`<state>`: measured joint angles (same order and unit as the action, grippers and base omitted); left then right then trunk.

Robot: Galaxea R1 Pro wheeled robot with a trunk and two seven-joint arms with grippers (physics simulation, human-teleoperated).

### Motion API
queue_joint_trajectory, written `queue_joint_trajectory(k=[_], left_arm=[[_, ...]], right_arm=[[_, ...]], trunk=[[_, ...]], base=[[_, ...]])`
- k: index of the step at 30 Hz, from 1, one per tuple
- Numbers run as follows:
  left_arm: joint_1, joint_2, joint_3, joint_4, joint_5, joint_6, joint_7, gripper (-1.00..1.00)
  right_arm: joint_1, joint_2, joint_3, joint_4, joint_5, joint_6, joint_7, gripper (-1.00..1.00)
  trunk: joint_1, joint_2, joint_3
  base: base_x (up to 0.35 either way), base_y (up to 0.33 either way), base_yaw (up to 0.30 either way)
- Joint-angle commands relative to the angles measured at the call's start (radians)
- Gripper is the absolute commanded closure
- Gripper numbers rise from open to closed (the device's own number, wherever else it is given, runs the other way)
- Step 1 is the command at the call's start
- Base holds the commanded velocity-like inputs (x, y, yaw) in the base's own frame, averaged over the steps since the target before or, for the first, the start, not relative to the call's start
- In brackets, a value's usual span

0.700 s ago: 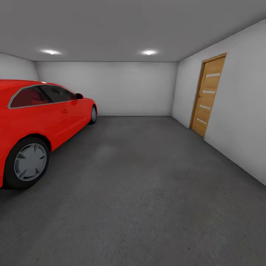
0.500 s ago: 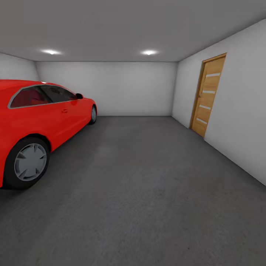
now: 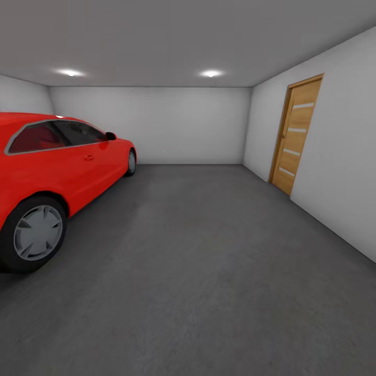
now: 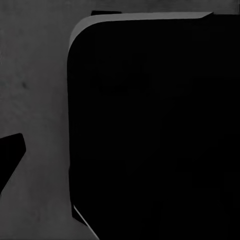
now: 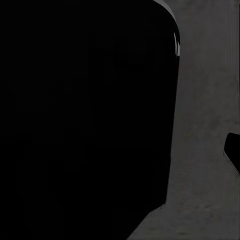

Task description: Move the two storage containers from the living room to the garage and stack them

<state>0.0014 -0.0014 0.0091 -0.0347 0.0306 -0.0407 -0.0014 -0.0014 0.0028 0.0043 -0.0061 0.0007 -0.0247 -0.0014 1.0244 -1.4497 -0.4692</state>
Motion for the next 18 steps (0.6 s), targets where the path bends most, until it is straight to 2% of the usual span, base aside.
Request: queue_joint_trajectory(k=[1,18], left_arm=[[0.0,0.0,0.0,-0.001,0.005,-0.001,0.0,-1.0],[0.0,0.0,0.0,-0.001,0.01,-0.001,0.0,-1.0]], right_arm=[[0.0,0.0,-0.001,0.0,-0.001,-0.003,0.0,-1.0],[0.0,0.0,-0.003,0.002,-0.002,-0.003,0.0,-1.0]], trunk=[[0.001,0.0,-0.001],[0.001,0.0,-0.001]], base=[[0.317,0.0,0.0],[0.321,0.0,0.0]])
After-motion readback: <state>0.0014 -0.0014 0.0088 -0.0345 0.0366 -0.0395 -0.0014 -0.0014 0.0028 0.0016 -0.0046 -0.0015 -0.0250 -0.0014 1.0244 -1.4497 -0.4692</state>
